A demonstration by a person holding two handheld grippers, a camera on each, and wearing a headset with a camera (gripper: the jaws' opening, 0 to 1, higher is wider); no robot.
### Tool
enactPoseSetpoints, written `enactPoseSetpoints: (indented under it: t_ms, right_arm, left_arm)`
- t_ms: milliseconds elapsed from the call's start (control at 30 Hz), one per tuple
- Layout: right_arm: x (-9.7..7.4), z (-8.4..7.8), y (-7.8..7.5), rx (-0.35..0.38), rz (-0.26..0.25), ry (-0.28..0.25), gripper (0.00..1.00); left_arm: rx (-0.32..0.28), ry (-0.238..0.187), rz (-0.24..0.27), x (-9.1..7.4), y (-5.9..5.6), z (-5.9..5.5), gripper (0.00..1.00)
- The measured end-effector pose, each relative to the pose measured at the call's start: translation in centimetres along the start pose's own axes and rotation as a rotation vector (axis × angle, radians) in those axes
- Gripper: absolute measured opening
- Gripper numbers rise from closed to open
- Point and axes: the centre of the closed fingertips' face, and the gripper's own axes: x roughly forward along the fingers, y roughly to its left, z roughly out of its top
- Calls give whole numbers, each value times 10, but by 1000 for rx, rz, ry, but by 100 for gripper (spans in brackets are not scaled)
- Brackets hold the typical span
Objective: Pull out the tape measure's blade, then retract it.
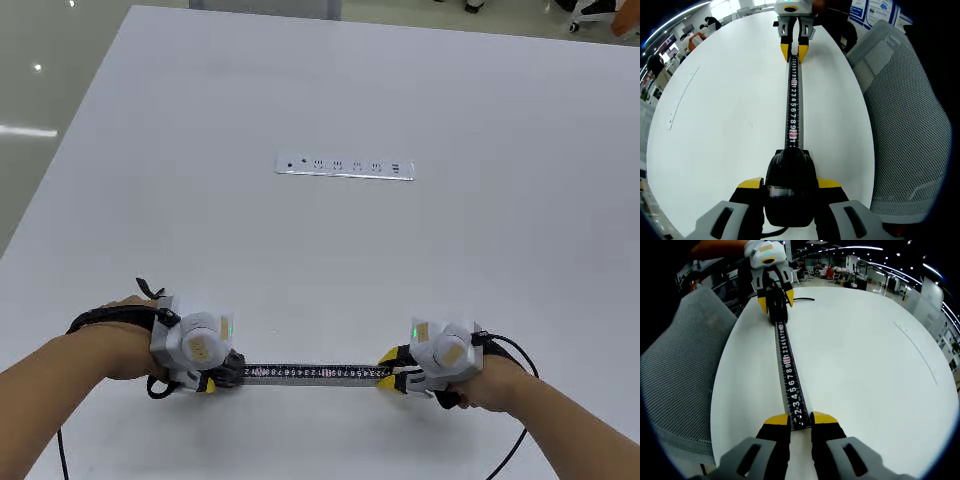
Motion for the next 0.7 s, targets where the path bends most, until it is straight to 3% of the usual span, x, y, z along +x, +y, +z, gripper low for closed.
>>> enactPoseSetpoints:
  t_ms: [700]
  right_arm:
    - [-6, -7, -2, -3, -2, 13, 14]
  left_arm:
    - [-3, 0, 1, 0, 0, -1, 35]
